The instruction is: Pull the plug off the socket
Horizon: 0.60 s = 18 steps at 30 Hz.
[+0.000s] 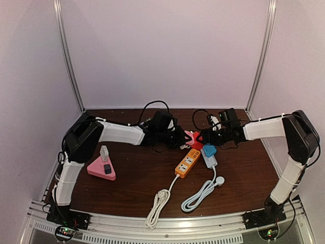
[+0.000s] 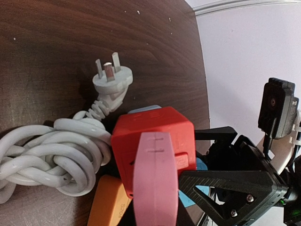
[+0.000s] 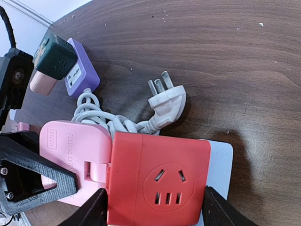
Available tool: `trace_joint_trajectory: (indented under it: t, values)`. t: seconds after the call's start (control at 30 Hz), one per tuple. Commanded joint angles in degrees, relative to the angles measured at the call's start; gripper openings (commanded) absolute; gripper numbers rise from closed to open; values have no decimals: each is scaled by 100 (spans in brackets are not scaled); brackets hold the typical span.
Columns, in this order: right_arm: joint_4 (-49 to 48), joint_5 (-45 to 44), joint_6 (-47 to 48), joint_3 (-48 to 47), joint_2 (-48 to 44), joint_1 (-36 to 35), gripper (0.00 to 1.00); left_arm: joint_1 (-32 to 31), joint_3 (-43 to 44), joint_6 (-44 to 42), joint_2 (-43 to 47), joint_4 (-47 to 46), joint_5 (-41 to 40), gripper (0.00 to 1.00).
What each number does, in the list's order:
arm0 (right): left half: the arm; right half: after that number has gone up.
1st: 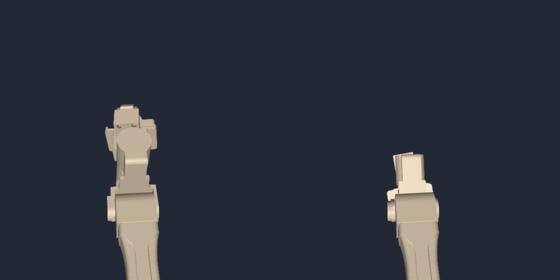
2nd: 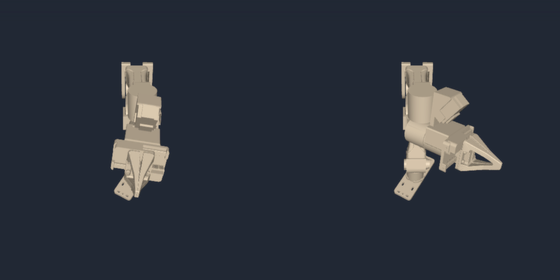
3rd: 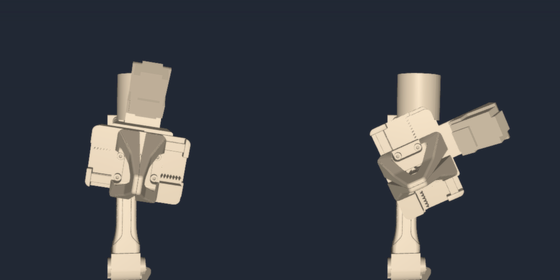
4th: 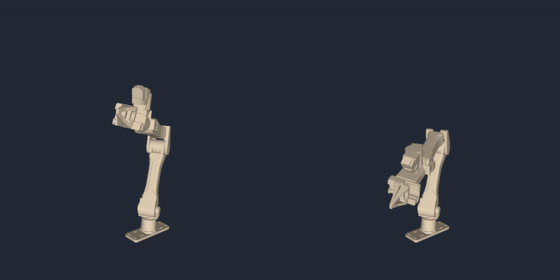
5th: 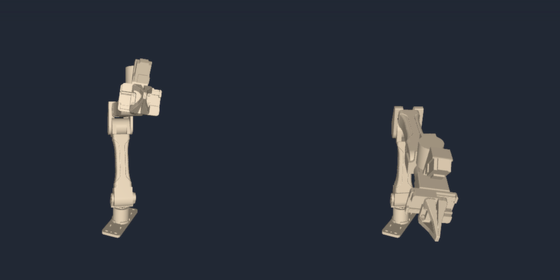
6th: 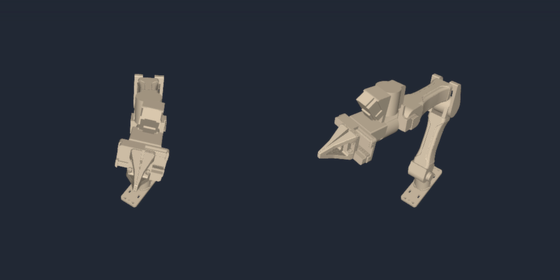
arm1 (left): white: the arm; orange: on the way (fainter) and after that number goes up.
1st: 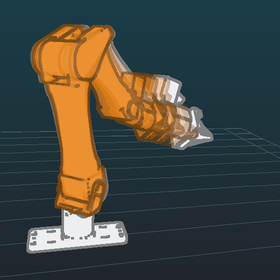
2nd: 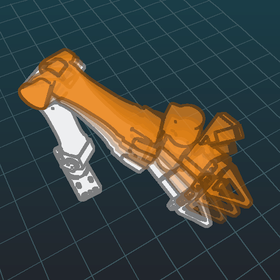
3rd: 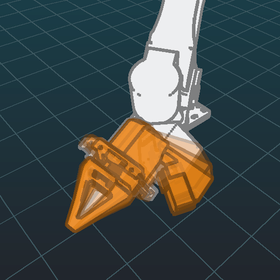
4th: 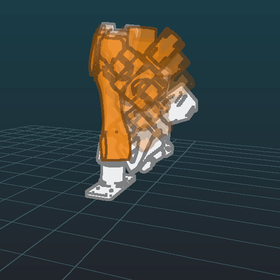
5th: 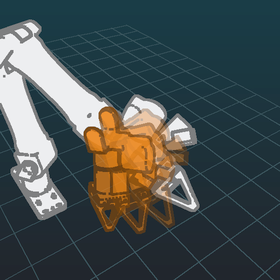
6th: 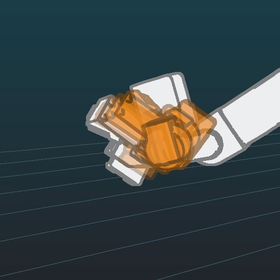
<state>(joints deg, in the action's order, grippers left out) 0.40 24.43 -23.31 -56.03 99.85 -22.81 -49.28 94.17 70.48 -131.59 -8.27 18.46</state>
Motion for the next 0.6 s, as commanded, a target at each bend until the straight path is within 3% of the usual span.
trace_joint_trajectory:
  t: [0.0,0.57]
  values:
    - [760,-1066,93,127,342,-48,67,35,-383,179,342,-269,-9,0]
    - [722,-1415,-75,135,475,-57,66,140,-861,145,810,-375,199,0]
